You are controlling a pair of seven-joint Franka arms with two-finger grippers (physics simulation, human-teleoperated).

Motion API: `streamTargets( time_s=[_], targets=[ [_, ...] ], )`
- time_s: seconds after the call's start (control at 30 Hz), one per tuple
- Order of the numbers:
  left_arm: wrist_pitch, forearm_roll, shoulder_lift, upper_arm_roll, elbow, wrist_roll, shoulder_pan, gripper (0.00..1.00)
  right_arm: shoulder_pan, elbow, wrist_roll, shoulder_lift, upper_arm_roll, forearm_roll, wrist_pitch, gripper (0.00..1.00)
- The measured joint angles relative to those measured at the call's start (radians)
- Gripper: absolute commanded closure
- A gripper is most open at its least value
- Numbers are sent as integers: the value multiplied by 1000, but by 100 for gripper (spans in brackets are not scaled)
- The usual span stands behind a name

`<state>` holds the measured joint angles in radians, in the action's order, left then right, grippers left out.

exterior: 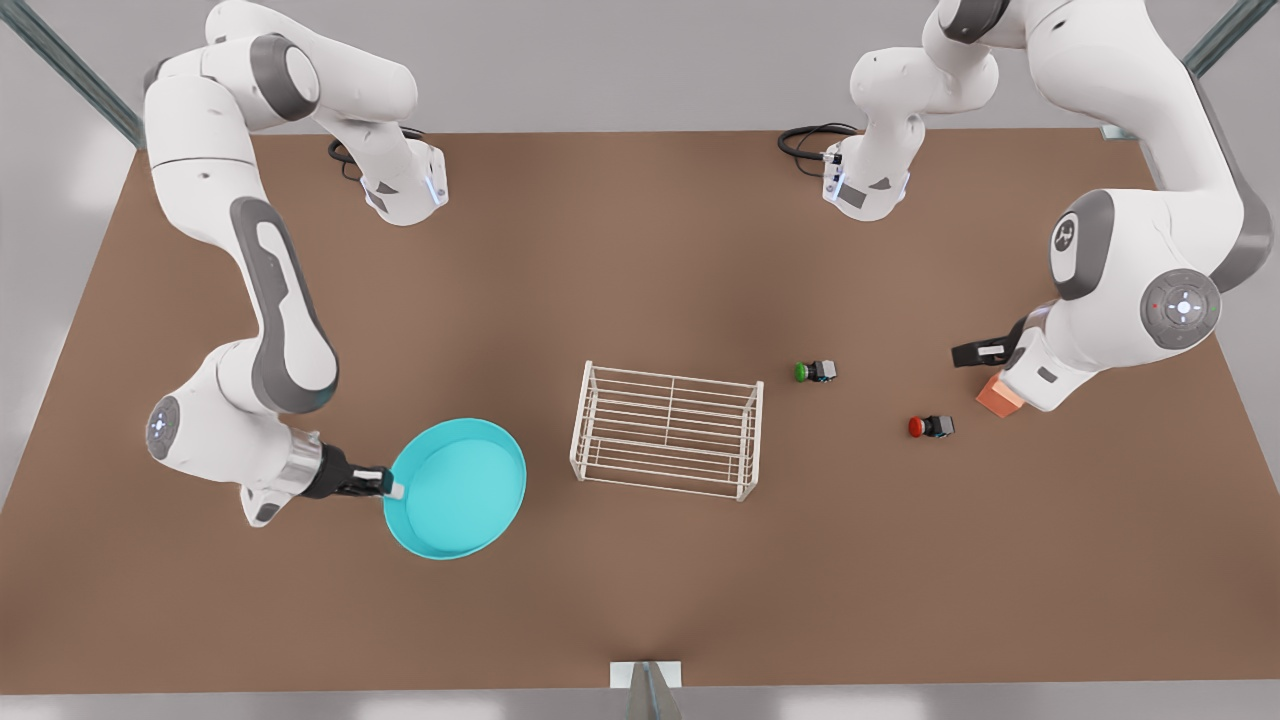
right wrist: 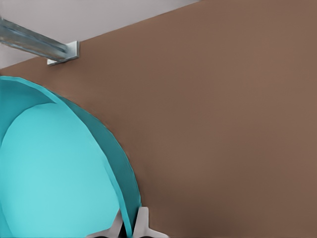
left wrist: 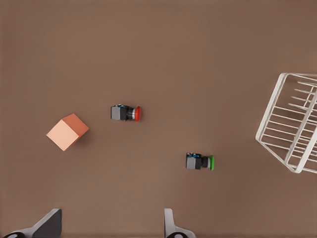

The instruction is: Place the plate on the shelf with right arm and place the red button switch in the plate with left arm

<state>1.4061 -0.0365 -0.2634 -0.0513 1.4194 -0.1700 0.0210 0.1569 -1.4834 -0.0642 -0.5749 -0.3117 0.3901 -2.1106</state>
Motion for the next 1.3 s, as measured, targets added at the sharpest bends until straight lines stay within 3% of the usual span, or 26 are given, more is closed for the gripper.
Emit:
streamTargets(
  time_s=[0.07, 0.3, 0.4, 0.5, 0.77, 1.03, 1.3],
  targets=[
    [1, -1, -12, 0, 0, -1, -7, 0, -17, 23, 3, -5, -22, 18, 6, 79],
    [87, -27, -252, 0, 32, -11, -92, 0, -167, 151, 24, -64, -45, 36, 17, 79],
    [253, -33, -188, 38, 302, -47, -101, 0, -238, 187, 34, -91, -45, 33, 19, 79],
    [447, -32, -167, 57, 478, -147, -111, 0, -294, 194, 45, -110, -44, 29, 18, 79],
    [901, 7, -166, 60, 672, -544, -126, 0, -374, 192, 62, -156, -44, 20, 9, 79],
    [1150, 99, -175, 59, 723, -887, -141, 0, -449, 248, 74, -224, -35, 16, -32, 79],
    [1161, 107, -193, 59, 734, -1038, -120, 0, -467, 239, 83, -233, -36, -28, -57, 79]
  ],
)
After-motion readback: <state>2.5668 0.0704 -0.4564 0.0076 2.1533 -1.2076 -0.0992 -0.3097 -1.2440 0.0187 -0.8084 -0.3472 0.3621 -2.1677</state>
